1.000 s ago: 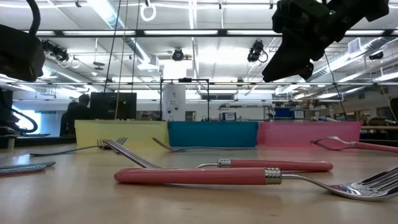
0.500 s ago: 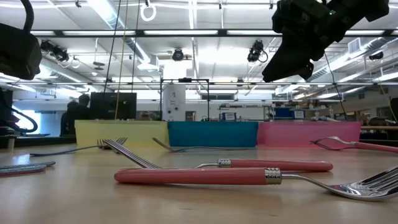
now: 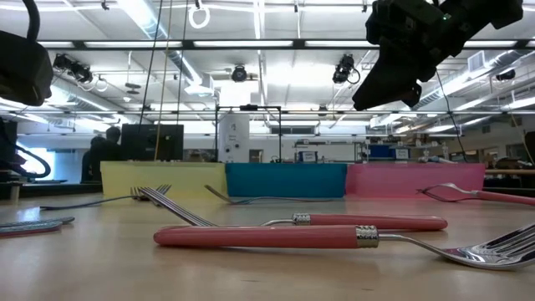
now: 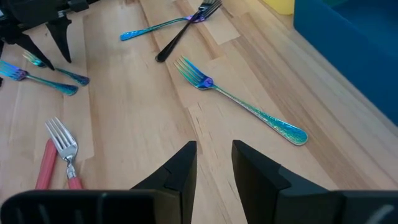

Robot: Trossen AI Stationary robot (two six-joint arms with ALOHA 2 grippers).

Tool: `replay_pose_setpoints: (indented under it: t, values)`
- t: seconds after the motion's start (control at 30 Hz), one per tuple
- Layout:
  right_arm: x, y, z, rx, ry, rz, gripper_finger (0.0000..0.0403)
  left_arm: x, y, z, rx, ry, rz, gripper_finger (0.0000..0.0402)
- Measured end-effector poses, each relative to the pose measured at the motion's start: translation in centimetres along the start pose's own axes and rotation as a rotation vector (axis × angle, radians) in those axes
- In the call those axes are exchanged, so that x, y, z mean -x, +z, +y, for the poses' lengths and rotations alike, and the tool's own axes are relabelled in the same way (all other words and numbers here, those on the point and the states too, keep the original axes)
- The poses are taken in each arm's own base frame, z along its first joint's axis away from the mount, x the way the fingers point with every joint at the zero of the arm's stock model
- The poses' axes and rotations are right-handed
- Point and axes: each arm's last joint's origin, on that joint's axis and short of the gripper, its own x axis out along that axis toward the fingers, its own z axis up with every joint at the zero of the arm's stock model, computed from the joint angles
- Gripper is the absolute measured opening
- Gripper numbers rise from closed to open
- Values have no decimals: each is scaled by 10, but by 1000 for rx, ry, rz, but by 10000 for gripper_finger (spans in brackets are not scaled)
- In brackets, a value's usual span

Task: Sort silverware by color (type)
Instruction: Put the blue fork into the yellow bin

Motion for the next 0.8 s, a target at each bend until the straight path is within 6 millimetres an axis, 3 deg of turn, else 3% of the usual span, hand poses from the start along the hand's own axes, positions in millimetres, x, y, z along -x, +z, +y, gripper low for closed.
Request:
replay_pose_setpoints:
  t: [0.27, 0.63, 0.8]
  values:
    - [0, 0, 0, 0, 0, 1, 110, 5, 0, -14, -37, 28, -1, 157]
    - [0, 0, 0, -2, -1, 3, 110, -2, -1, -12, -30, 78, 3, 156]
    - [0, 0, 0, -1, -1, 3, 110, -2, -1, -11, -36, 95, 9, 132]
